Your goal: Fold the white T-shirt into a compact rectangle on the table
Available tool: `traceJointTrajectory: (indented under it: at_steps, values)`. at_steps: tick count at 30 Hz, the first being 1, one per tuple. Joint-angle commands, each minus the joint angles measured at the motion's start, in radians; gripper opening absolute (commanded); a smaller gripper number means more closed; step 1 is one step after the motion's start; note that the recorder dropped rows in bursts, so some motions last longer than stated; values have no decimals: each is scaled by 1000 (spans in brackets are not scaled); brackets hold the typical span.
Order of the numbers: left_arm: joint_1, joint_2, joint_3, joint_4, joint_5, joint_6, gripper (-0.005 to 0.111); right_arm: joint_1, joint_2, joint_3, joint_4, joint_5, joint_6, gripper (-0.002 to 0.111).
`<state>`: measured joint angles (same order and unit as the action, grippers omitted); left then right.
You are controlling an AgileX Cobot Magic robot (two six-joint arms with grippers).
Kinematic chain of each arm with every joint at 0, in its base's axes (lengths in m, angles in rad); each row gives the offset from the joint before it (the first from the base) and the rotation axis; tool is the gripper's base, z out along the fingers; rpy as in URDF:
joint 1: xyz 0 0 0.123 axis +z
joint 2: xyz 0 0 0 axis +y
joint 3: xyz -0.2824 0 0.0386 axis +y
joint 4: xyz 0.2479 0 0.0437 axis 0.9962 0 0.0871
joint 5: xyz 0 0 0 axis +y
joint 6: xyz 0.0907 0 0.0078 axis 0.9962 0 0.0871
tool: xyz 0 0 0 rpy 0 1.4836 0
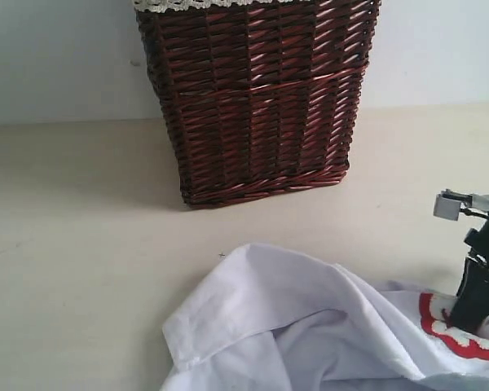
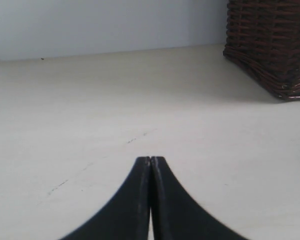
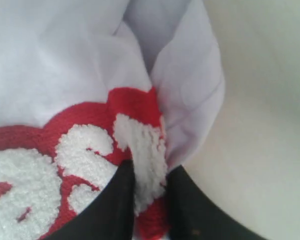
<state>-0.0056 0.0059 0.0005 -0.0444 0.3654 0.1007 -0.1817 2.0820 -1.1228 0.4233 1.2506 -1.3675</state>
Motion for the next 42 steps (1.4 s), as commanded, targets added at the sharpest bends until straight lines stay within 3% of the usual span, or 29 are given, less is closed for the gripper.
traceJointTrajectory:
  at_steps: [1,8,12,14,16,21,23,28,34,39,42]
  values:
    - [-6,-6,-1,0,-7,0,0,-4,-11,8,137,-29,-61,0]
    - [-6,-6,-1,0,-7,0,0,-4,-131,-31,305,-33,-88,0]
    - [-6,-6,-1,0,-7,0,0,-4,-213,-44,215,-167,-35,0]
    - [-6,-6,-1,0,-7,0,0,-4,-224,-41,116,-145,-14,0]
    - [-6,-6,-1,0,-7,0,0,-4,-224,-27,16,-75,-14,8]
    - [-6,-6,-1,0,-7,0,0,-4,-217,74,-136,-37,-14,51]
    - [-6,-6,-1,0,-7,0,0,-4,-217,111,-132,-46,-14,59]
    - [-6,-6,-1,0,-7,0,0,-4,-276,123,-60,-54,-52,61]
    - [-6,-6,-1,0,-7,0,0,-4,-452,24,-14,-162,-79,61]
    - [-6,-6,-1,0,-7,0,0,-4,-424,-32,12,-318,79,61]
    - [-6,-6,-1,0,-7,0,0,-4,-316,-32,12,-303,184,61]
